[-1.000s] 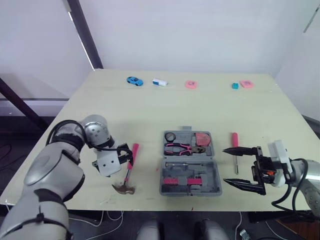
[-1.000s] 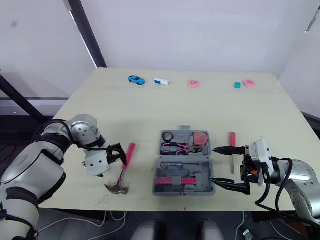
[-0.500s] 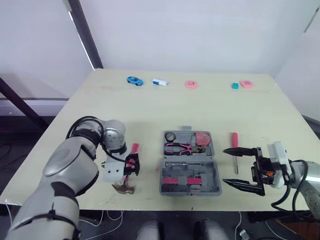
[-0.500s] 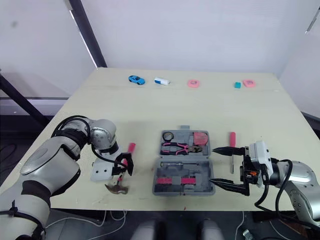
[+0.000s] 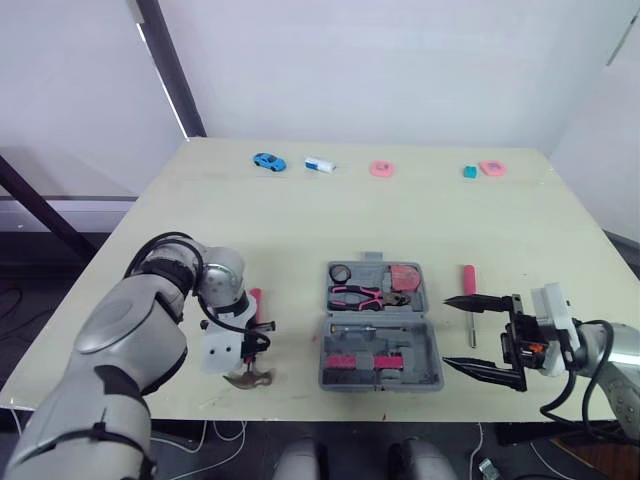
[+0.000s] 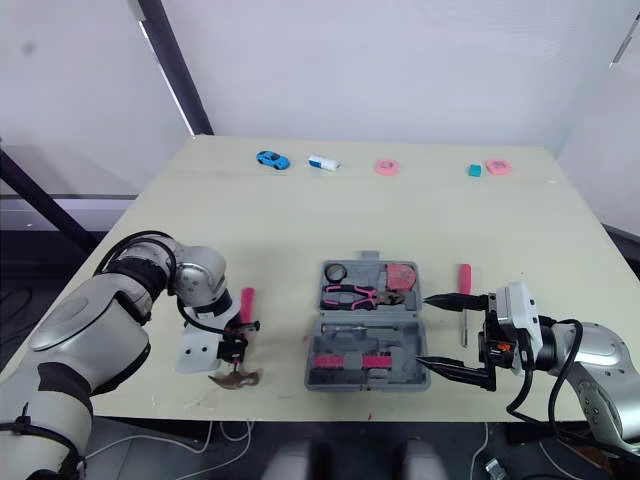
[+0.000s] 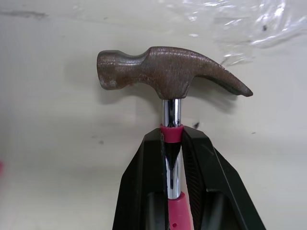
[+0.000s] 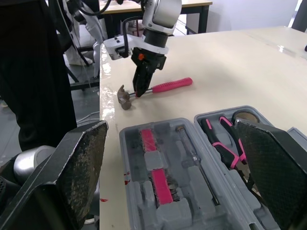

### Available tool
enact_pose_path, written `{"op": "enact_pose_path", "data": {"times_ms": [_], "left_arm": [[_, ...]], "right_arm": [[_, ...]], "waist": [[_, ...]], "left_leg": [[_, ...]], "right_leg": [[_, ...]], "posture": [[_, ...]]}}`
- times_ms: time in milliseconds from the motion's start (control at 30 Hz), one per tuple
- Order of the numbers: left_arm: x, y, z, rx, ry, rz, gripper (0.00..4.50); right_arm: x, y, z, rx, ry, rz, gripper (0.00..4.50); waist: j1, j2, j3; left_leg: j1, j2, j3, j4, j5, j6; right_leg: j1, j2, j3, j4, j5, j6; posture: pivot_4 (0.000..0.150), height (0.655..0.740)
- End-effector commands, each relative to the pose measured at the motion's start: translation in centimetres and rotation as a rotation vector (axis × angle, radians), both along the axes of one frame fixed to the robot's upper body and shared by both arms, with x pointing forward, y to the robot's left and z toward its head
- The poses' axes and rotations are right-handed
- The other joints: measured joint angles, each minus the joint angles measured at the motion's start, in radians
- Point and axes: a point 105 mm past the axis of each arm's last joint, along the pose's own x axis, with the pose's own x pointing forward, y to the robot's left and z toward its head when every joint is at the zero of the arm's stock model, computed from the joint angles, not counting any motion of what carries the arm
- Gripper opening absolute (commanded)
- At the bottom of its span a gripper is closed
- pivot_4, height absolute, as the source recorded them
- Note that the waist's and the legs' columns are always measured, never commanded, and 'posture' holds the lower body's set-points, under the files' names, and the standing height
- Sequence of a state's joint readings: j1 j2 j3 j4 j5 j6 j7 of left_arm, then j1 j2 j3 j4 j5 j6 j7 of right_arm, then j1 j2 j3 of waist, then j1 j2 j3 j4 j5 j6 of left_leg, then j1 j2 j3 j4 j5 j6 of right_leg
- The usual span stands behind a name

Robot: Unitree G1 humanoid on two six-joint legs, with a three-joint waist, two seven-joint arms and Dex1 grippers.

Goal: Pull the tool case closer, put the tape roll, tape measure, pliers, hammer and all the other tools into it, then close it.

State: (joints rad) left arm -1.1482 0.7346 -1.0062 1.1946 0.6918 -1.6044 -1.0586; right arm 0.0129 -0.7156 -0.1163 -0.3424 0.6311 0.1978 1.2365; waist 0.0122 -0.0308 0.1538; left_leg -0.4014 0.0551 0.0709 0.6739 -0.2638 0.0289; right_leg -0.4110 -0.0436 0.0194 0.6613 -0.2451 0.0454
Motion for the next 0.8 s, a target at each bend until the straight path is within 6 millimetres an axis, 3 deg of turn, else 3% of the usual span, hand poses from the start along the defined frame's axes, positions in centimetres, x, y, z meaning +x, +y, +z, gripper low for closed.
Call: {"op": "enact_pose_path", "data": {"times_ms": [33, 200, 267, 500, 800], "left_arm": [[-0.3, 0.6, 0.2, -0.018, 0.007, 0.017, 0.03], [1.5, -0.1, 1.7, -0.14, -0.055, 0.219, 0.03], [2.4, -0.2, 2.2, -0.176, -0.059, 0.398, 0.03], [1.3, 0.4, 5.2, -0.327, 0.118, 0.882, 0.03], [2.0, -0.3, 6.4, -0.651, 0.232, 1.558, 0.03]], "right_arm": [[-0.1, 0.3, 0.6, 0.008, -0.037, 0.013, 4.5], [-0.1, 0.3, 0.5, 0.009, -0.041, 0.012, 4.5], [-0.2, 0.4, 0.5, 0.016, -0.039, 0.011, 4.5], [-0.2, 0.7, 0.2, 0.029, -0.031, 0.015, 4.5], [-0.2, 0.6, 0.1, 0.029, -0.028, 0.024, 4.5]], "waist": [[0.0, 0.0, 0.0], [0.001, 0.0, 0.0], [0.0, 0.0, 0.0], [-0.023, 0.001, 0.001], [-0.021, 0.001, 0.001]], "left_leg": [[0.0, 0.0, 0.0, 0.0, 0.0, 0.0], [0.0, 0.0, 0.0, 0.001, 0.0, 0.0], [0.0, 0.0, 0.0, 0.001, 0.0, 0.0], [0.0, 0.002, -0.001, 0.001, 0.0, 0.0], [0.001, 0.002, -0.001, 0.002, 0.0, 0.0]], "right_leg": [[0.0, 0.0, 0.0, 0.0, 0.0, 0.0], [0.0, 0.0, 0.0, 0.0, 0.0, 0.0], [0.0, 0.0, 0.0, 0.0, 0.0, 0.0], [-0.001, 0.001, -0.001, 0.002, 0.0, 0.0], [0.001, 0.001, -0.001, 0.003, 0.0, 0.0]], "posture": [[0.15, 0.74], [0.15, 0.74], [0.15, 0.74], [0.15, 0.74], [0.15, 0.74]]}}
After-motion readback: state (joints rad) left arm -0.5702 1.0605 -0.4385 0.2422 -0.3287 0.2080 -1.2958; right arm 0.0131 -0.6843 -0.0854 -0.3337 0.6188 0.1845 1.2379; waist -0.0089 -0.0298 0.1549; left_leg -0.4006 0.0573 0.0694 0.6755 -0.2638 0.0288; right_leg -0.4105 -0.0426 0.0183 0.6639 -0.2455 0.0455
